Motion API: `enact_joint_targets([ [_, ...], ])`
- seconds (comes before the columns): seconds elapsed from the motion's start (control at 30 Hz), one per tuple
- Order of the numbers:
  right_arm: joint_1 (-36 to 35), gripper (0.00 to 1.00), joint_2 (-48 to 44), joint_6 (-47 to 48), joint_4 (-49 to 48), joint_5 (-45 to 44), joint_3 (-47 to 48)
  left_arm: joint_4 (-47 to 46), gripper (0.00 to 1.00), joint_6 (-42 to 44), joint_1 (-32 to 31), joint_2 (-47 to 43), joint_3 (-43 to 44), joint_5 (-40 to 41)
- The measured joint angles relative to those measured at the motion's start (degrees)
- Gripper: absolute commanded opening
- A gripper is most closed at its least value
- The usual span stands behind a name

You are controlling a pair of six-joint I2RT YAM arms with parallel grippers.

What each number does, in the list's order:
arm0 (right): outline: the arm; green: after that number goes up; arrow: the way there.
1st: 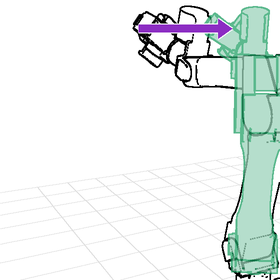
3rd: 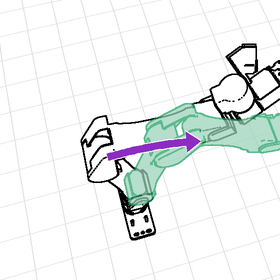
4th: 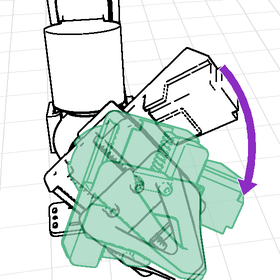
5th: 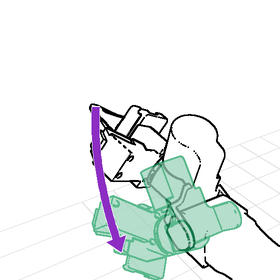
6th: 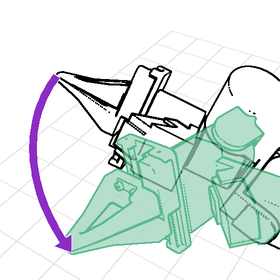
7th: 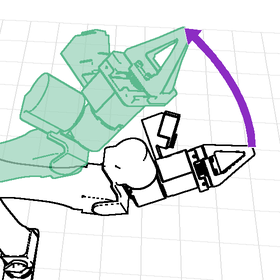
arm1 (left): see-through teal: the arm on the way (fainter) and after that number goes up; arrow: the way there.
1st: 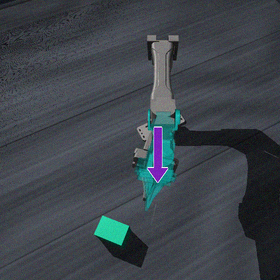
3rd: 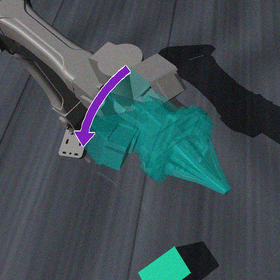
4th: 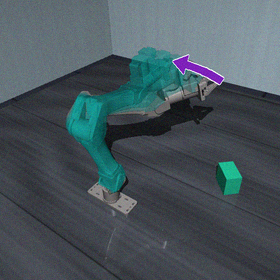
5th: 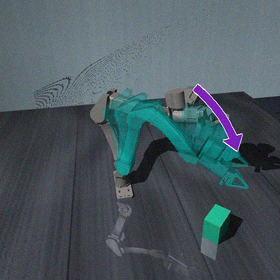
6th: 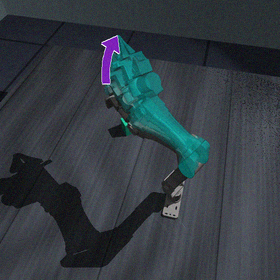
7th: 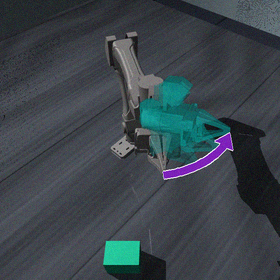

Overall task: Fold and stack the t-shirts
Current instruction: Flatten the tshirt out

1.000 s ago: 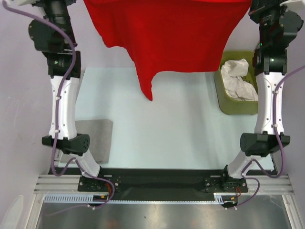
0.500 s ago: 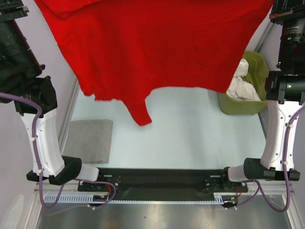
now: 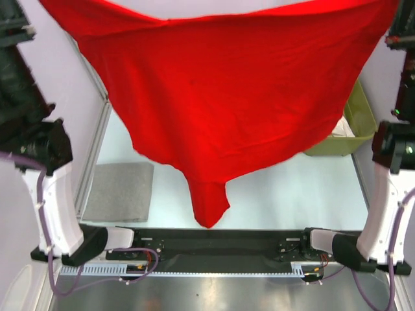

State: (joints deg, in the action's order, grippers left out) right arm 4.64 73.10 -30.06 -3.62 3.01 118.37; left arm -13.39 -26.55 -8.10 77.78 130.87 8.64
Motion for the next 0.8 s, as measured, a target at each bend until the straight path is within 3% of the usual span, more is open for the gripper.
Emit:
enact_joint_targets([
  [0.47, -5.9, 0.00, -18.0, 4.7, -0.9, -0.4, -5.4, -3.6, 0.00, -0.6, 0.0, -19.1, -5.6, -1.8],
  [0.8, -7.6, 0.00, -19.1, 6.2, -0.2, -1.9, -10.5, -2.8, 0.00, 0.7, 0.0, -20.0, -8.1, -1.5],
])
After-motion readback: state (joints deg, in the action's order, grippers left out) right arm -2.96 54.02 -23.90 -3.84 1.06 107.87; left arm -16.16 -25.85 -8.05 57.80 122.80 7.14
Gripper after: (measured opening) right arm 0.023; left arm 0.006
